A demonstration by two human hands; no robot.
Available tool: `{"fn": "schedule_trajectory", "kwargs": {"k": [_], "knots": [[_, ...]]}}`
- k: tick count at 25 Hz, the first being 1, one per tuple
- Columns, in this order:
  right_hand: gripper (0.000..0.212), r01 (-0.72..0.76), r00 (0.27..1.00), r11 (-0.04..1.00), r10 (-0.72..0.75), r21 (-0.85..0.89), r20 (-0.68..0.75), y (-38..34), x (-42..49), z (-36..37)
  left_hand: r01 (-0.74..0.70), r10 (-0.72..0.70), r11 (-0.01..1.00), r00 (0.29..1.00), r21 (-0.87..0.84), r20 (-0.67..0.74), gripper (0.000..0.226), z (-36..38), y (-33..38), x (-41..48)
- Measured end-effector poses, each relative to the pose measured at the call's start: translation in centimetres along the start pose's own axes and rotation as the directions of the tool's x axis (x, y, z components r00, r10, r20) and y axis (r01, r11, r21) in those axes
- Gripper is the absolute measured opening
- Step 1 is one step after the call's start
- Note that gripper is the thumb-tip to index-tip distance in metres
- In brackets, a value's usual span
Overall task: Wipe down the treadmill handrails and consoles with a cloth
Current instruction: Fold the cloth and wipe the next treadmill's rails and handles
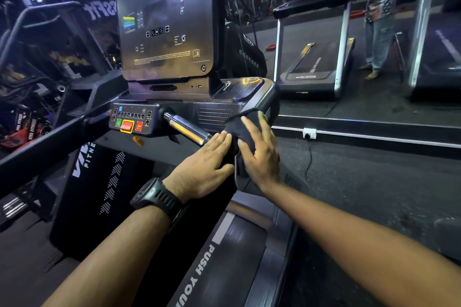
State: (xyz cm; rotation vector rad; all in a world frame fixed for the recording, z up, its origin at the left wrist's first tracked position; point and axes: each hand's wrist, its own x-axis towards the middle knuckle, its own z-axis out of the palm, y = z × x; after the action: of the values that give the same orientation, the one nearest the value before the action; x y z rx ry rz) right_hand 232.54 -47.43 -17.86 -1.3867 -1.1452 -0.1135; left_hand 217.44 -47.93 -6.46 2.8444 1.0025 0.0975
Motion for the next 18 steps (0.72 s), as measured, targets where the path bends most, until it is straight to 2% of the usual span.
{"fn": "schedule_trajectory", "kwargs": {"k": [1, 2, 3, 4, 5, 6, 7, 8, 9, 10, 11, 12, 13, 14, 15, 16, 17, 18], "knots": [[0.055, 0.098, 0.995, 0.995, -0.098, -0.021, 0.019, 1.1, 0.6, -0.3, -0.005, 0.005, 1.0, 1.0, 0.01, -0.004, 0.071, 0.0, 0.0, 0.3], [0.054, 0.03, 1.0, 1.0, -0.03, 0.006, -0.006, 2.1, 1.9, -0.4, -0.009, 0.009, 1.0, 1.0, 0.017, -0.007, 0.071, -0.1, 0.1, 0.6], [0.054, -0.189, 0.98, 0.976, 0.195, 0.106, -0.044, 2.3, 3.2, -0.3, -0.007, 0.007, 1.0, 1.0, 0.02, -0.008, 0.07, -0.1, 0.2, 0.8], [0.055, -0.418, 0.901, 0.89, 0.432, 0.182, -0.044, 1.5, 4.0, 0.0, -0.004, 0.005, 1.0, 1.0, 0.019, -0.005, 0.07, -0.1, 0.3, 0.9], [0.055, -0.508, 0.852, 0.849, 0.52, 0.147, -0.054, 0.5, 3.8, 0.2, -0.004, 0.004, 1.0, 1.0, 0.018, 0.002, 0.07, 0.0, 0.4, 0.9], [0.054, -0.416, 0.904, 0.905, 0.422, 0.093, -0.061, 0.0, 3.0, 0.2, -0.004, 0.004, 1.0, 1.0, 0.018, 0.006, 0.07, 0.0, 0.4, 1.0], [0.054, -0.161, 0.987, 0.986, 0.161, 0.032, -0.016, -0.1, 1.7, -0.1, -0.004, 0.004, 1.0, 1.0, 0.022, 0.004, 0.07, 0.0, 0.4, 1.1], [0.054, 0.07, 0.996, 0.997, -0.069, -0.021, 0.058, 1.0, 1.0, -0.3, -0.003, 0.003, 1.0, 1.0, 0.025, -0.006, 0.07, 0.0, 0.4, 1.4], [0.054, 0.176, 0.982, 0.983, -0.173, -0.046, 0.07, 2.2, 1.7, -0.7, -0.007, 0.007, 1.0, 1.0, 0.028, -0.015, 0.07, 0.0, 0.3, 1.8], [0.054, 0.103, 0.994, 0.994, -0.102, -0.024, 0.04, 3.4, 3.0, -0.8, -0.01, 0.011, 0.999, 1.0, 0.031, -0.016, 0.07, 0.0, 0.4, 2.1], [0.054, -0.137, 0.99, 0.987, 0.139, 0.083, -0.016, 3.8, 4.5, -0.5, -0.008, 0.008, 1.0, 1.0, 0.028, -0.01, 0.07, 0.0, 0.5, 2.3], [0.053, -0.393, 0.913, 0.901, 0.406, 0.186, -0.035, 3.0, 5.3, -0.2, -0.004, 0.004, 1.0, 1.0, 0.025, -0.003, 0.07, 0.0, 0.5, 2.4], [0.054, -0.509, 0.849, 0.845, 0.524, 0.163, -0.065, 1.9, 5.4, 0.1, -0.001, 0.001, 1.0, 1.0, 0.023, 0.004, 0.07, 0.1, 0.6, 2.5], [0.054, -0.433, 0.893, 0.896, 0.441, 0.101, -0.086, 1.1, 4.8, 0.1, 0.0, 0.0, 1.0, 1.0, 0.021, 0.008, 0.07, 0.1, 0.6, 2.6], [0.053, -0.184, 0.981, 0.983, 0.185, 0.021, -0.053, 1.1, 3.7, -0.1, 0.0, 0.0, 1.0, 1.0, 0.02, 0.006, 0.07, 0.1, 0.6, 2.9], [0.052, 0.054, 0.999, 0.998, -0.053, -0.046, 0.009, 2.2, 3.1, 0.0, 0.002, -0.002, 1.0, 1.0, 0.023, 0.0, 0.07, 0.1, 0.5, 3.2], [0.052, 0.152, 0.988, 0.986, -0.151, -0.066, 0.021, 3.1, 3.8, -0.3, 0.002, -0.002, 1.0, 1.0, 0.028, -0.006, 0.07, 0.1, 0.5, 3.7], [0.053, 0.069, 0.998, 0.997, -0.069, -0.022, -0.001, 4.0, 5.0, -0.5, -0.001, 0.001, 0.999, 1.0, 0.032, -0.008, 0.07, 0.2, 0.6, 4.0]]}}
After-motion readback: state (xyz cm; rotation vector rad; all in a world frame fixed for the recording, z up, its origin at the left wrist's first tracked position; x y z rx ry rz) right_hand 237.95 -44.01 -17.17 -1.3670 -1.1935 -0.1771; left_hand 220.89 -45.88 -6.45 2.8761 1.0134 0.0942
